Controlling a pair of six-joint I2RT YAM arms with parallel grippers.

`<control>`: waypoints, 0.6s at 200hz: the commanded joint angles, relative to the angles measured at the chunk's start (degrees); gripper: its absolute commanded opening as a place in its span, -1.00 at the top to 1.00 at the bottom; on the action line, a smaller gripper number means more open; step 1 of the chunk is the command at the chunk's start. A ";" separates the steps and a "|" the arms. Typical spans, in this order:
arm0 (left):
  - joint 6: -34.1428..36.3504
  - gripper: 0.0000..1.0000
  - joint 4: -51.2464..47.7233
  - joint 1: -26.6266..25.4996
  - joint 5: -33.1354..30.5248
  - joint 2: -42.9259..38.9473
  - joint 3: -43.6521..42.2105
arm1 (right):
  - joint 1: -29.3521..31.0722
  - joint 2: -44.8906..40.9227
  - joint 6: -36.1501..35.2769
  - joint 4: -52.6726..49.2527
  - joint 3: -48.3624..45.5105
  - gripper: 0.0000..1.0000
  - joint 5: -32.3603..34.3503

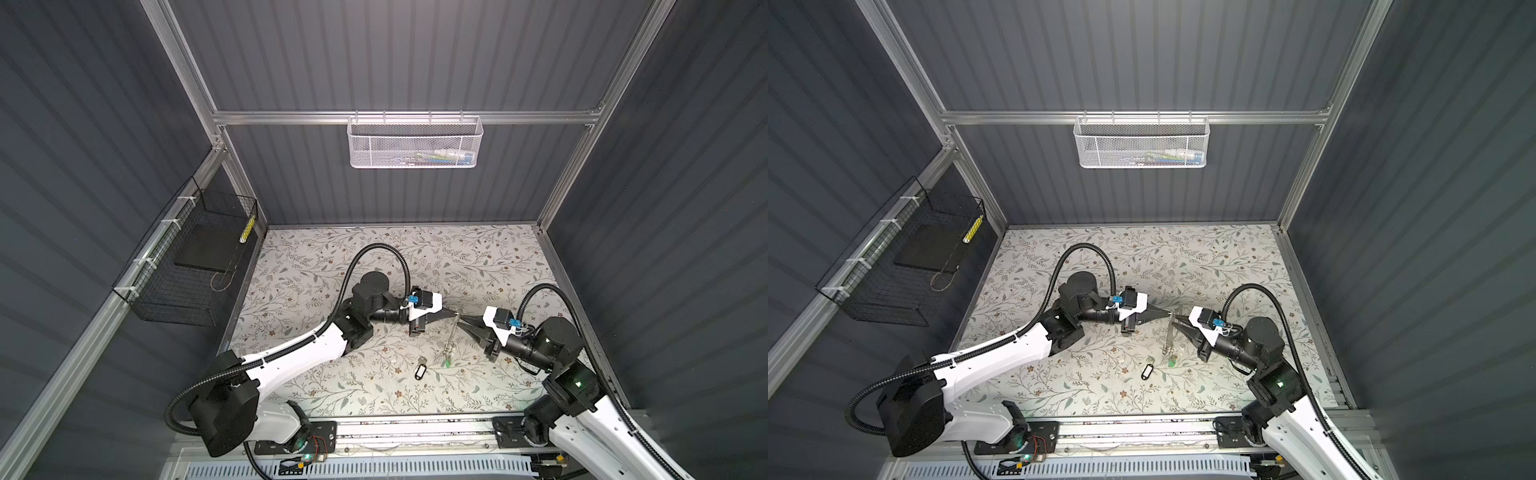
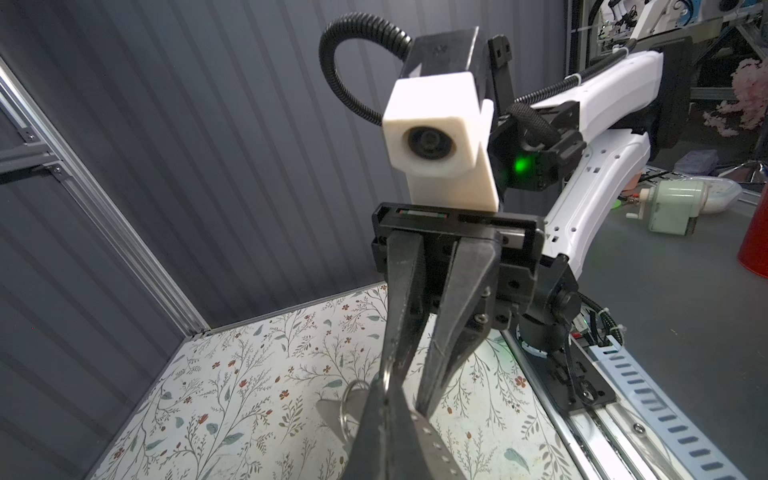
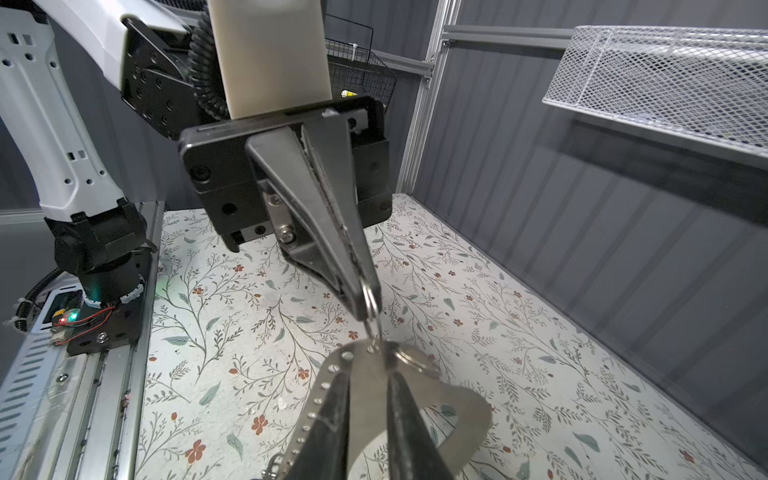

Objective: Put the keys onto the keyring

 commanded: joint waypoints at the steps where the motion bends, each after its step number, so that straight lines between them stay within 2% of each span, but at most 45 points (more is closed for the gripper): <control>1: -2.82 1.00 5.02 0.35 2.26 0.41 -0.23 | 0.11 -0.15 2.95 6.30 -1.45 0.61 -1.77; 73: -1.56 1.00 3.07 0.31 3.47 0.86 0.31 | 0.10 0.43 6.39 13.69 -2.72 0.57 -2.60; 120: -0.86 1.00 2.17 0.28 3.78 0.60 0.57 | 0.17 0.89 7.00 15.05 -2.71 0.63 -3.63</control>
